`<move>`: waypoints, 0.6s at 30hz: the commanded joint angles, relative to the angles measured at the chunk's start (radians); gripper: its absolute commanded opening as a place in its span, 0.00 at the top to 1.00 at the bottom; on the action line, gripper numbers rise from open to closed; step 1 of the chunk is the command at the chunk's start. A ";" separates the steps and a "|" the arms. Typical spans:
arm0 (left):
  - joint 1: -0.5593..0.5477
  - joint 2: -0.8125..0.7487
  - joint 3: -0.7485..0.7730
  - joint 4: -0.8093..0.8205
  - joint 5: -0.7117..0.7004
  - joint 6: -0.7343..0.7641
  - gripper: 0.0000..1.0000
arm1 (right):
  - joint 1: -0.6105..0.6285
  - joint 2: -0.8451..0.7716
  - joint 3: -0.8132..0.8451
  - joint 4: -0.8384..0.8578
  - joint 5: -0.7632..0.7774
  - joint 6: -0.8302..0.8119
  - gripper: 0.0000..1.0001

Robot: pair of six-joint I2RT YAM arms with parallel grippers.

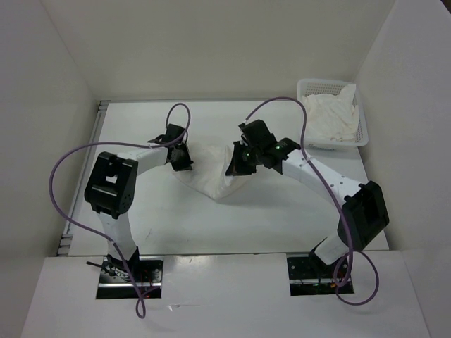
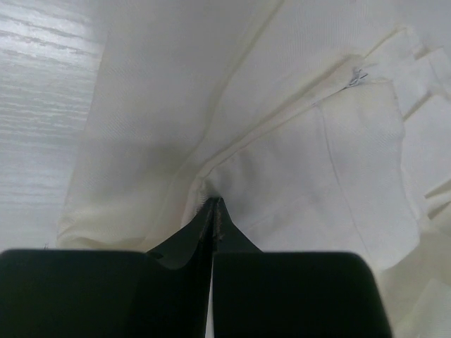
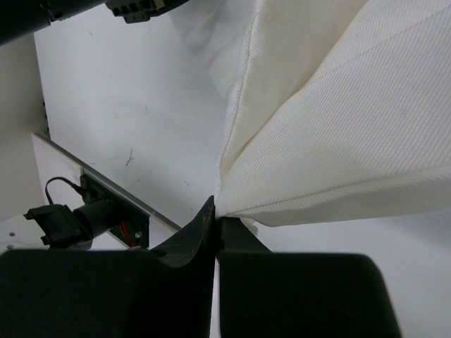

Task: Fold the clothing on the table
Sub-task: Fold the skirt

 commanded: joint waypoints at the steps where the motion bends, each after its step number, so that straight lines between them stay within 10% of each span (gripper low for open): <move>1: -0.024 0.034 -0.013 0.000 0.015 0.008 1.00 | 0.002 -0.065 0.000 -0.014 0.017 -0.010 1.00; 18: -0.208 0.032 -0.110 0.079 0.110 -0.084 1.00 | -0.050 -0.217 -0.131 -0.025 -0.005 0.001 1.00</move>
